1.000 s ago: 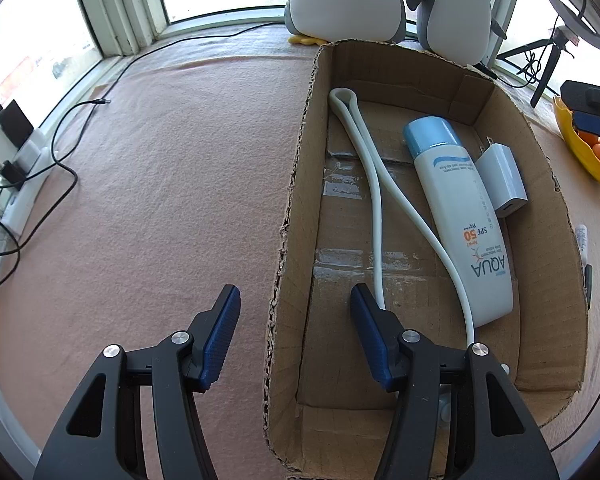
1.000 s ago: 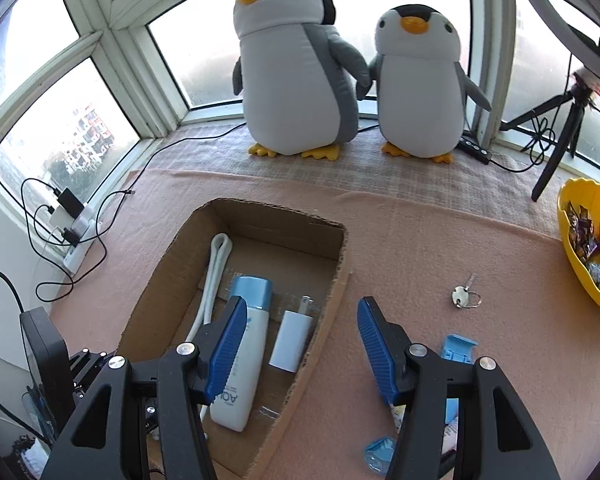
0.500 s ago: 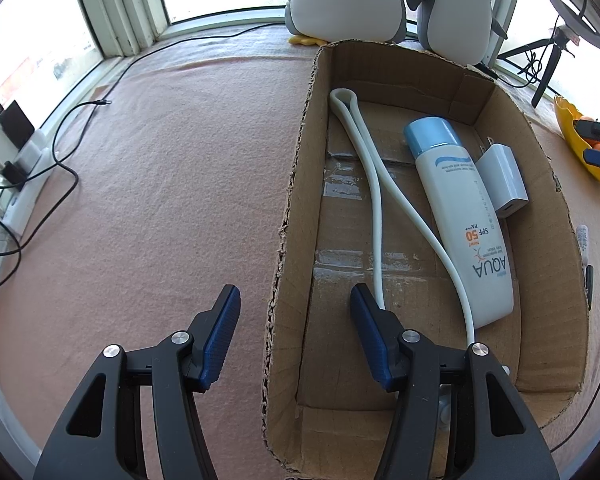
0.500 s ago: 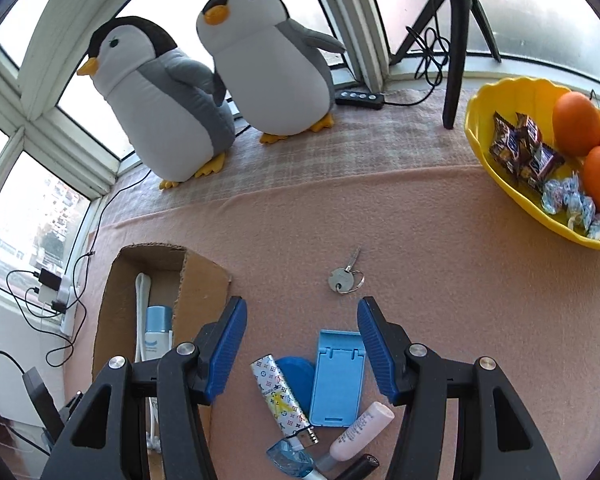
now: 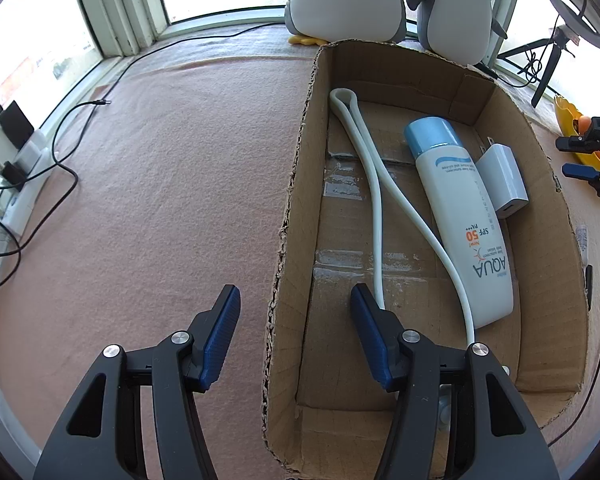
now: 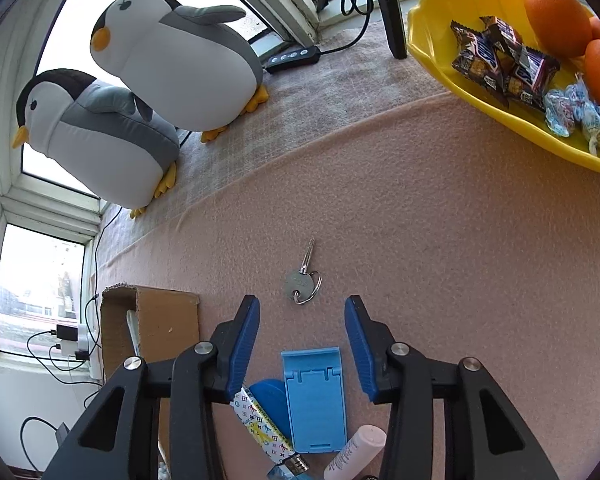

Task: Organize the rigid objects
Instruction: 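Move the right tool to the silver key on its ring, then close the right tool on the key ring and lift it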

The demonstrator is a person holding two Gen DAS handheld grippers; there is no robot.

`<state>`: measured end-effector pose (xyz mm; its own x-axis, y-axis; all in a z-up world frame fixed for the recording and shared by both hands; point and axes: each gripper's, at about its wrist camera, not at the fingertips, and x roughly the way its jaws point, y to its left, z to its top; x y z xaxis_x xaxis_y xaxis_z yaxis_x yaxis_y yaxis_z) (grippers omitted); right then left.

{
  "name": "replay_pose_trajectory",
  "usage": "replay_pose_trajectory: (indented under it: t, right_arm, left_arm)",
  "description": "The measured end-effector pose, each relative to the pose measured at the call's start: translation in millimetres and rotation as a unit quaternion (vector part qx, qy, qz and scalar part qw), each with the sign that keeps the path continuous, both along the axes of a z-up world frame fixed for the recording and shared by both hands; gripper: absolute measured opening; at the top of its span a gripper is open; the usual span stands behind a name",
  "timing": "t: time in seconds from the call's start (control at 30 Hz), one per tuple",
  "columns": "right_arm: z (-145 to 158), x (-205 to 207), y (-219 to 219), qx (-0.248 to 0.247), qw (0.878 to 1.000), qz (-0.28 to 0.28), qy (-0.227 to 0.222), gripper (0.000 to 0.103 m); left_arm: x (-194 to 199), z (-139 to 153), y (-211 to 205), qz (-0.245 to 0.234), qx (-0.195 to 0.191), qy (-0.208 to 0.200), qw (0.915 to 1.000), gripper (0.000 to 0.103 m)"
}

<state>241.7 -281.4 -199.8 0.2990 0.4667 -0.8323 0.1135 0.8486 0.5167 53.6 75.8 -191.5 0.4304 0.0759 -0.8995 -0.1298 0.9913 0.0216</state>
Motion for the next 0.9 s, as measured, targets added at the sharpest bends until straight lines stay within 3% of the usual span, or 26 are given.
replay_pose_trajectory:
  t: [0.67, 0.9]
  right_arm:
    - [-21, 18, 3, 0.006, 1.0, -0.011, 0.023, 0.026]
    - [-23, 20, 5, 0.002, 1.0, -0.008, 0.028, 0.017]
  left_arm:
    - [0, 0, -1, 0.0, 0.002, 0.0, 1.0, 0.057]
    - [0, 0, -1, 0.0, 0.0, 0.0, 1.0, 0.057]
